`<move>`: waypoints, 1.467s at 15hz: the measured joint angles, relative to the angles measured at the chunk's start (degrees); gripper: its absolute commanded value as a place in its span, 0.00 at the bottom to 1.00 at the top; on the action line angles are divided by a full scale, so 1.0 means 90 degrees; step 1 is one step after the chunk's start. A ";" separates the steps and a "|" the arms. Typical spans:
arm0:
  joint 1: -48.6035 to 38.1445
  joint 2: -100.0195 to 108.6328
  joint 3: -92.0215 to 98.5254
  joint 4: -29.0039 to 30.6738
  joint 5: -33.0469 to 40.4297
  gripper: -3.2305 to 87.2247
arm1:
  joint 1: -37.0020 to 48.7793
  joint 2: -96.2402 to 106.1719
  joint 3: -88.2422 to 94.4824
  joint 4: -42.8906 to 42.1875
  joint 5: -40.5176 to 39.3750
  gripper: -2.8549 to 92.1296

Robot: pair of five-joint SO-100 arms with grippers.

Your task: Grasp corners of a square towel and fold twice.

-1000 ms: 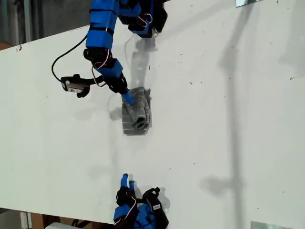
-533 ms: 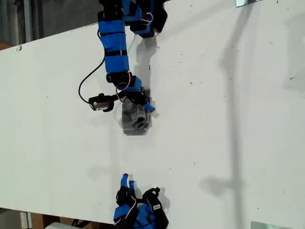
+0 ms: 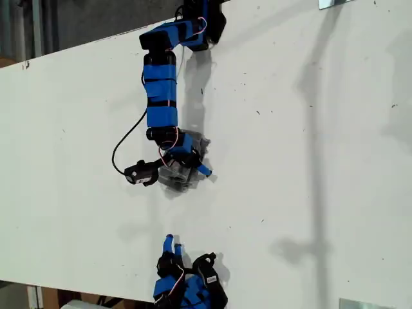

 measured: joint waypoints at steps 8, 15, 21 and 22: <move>0.0000 0.0000 0.0000 0.0000 0.0000 0.24 | -0.0088 0.4248 0.2861 0.1270 0.1064 0.33; 0.0234 0.0000 0.0000 0.0000 -0.0156 0.20 | -0.0664 1.4023 1.1055 -0.0635 0.3555 0.36; 0.2617 0.0000 0.0117 -0.0117 -0.0156 0.11 | -0.0283 1.4570 1.1982 0.0850 0.5400 0.27; 0.2744 0.0000 0.0117 -0.0156 0.0762 0.11 | -0.0342 1.4561 1.2012 0.1104 0.5586 0.27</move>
